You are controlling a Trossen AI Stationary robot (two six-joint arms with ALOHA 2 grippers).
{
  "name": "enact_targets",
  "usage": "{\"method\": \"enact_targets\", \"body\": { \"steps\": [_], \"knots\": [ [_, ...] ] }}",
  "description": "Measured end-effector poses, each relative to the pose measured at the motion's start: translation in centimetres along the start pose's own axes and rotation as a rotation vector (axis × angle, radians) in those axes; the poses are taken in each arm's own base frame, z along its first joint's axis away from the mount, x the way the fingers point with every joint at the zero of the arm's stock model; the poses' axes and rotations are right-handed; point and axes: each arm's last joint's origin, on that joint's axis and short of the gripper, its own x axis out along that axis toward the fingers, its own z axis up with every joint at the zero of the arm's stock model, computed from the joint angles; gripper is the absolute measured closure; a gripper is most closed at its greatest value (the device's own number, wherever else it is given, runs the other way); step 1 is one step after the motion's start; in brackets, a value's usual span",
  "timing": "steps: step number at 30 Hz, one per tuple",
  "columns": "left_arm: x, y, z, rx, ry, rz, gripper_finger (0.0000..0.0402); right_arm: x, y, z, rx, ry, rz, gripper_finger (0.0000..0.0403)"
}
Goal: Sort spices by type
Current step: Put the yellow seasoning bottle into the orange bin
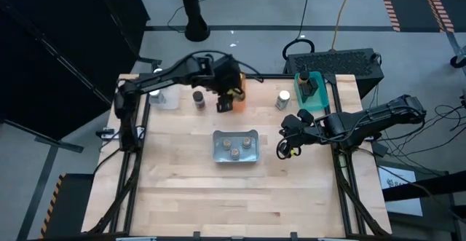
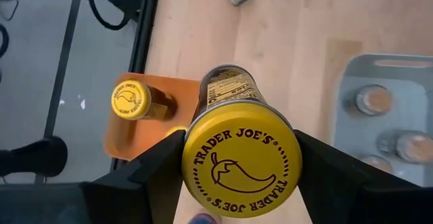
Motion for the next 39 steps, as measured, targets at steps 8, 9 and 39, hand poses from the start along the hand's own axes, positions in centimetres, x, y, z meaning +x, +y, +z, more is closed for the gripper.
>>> {"method": "enact_targets", "body": {
  "steps": [8, 9, 39],
  "knots": [
    [4.3, 1.7, 0.2, -0.009, 0.094, 0.003, 0.016, 0.0, 0.0, 0.0, 0.001, -0.005, -0.003, 0.0403],
    [4.7, 2.1, 0.1, -0.014, 0.101, 0.006, 0.016, 0.0, 0.0, 0.0, 0.001, -0.005, -0.003, 0.0403],
    [13.2, 4.1, -1.5, -0.057, 0.273, -0.058, 0.016, 0.0, 0.0, 0.0, -0.002, -0.006, -0.002, 0.0403]
  ]
}}
